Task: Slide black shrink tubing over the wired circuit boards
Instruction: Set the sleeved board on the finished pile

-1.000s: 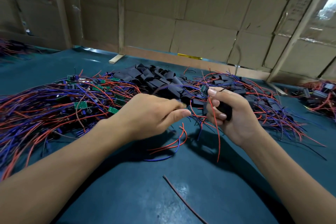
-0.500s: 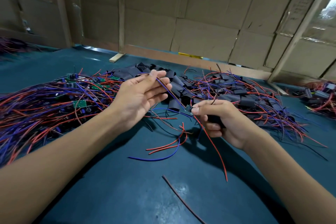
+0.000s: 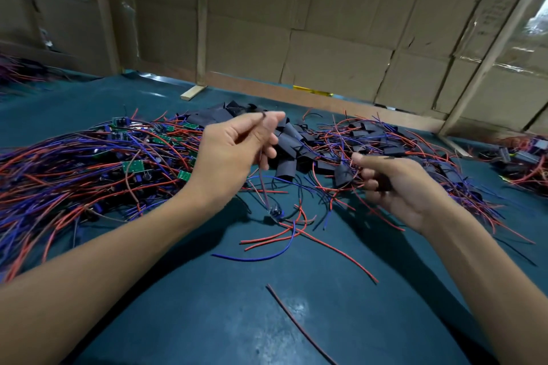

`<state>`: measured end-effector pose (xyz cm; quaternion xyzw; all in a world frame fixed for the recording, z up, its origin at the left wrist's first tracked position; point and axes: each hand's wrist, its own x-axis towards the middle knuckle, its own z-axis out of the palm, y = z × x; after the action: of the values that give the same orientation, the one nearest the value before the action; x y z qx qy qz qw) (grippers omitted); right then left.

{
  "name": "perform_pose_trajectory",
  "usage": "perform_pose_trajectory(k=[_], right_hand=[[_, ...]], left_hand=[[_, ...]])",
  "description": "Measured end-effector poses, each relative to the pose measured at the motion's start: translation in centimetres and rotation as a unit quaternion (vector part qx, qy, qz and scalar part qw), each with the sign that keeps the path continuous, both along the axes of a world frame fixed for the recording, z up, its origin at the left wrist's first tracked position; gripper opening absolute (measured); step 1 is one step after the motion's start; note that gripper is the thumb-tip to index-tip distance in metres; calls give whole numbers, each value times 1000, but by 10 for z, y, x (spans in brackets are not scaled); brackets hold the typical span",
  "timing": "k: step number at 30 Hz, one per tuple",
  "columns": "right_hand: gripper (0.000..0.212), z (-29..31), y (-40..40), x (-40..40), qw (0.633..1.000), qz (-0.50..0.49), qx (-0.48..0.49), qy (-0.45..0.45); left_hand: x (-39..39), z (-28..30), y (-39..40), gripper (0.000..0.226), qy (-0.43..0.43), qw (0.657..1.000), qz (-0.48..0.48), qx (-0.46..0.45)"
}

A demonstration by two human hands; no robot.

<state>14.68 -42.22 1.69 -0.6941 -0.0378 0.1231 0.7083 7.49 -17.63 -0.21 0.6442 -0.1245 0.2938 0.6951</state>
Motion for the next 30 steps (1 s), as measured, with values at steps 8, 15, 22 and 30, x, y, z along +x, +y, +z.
perform_pose_trajectory(k=[8, 15, 22, 30], right_hand=[[18, -1, 23, -21, 939, 17, -170, -297], [31, -14, 46, -44, 808, 14, -304, -504], [21, -14, 51, -48, 840, 31, -314, -441], [18, -13, 46, -46, 894, 69, -288, -336]], left_hand=[[-12, -4, -2, 17, -189, 896, 165, 367], [-14, -5, -7, 20, -238, 824, 185, 480], [-16, -6, -16, 34, -207, 797, 150, 547], [-15, -5, -14, 50, -209, 756, 116, 609]])
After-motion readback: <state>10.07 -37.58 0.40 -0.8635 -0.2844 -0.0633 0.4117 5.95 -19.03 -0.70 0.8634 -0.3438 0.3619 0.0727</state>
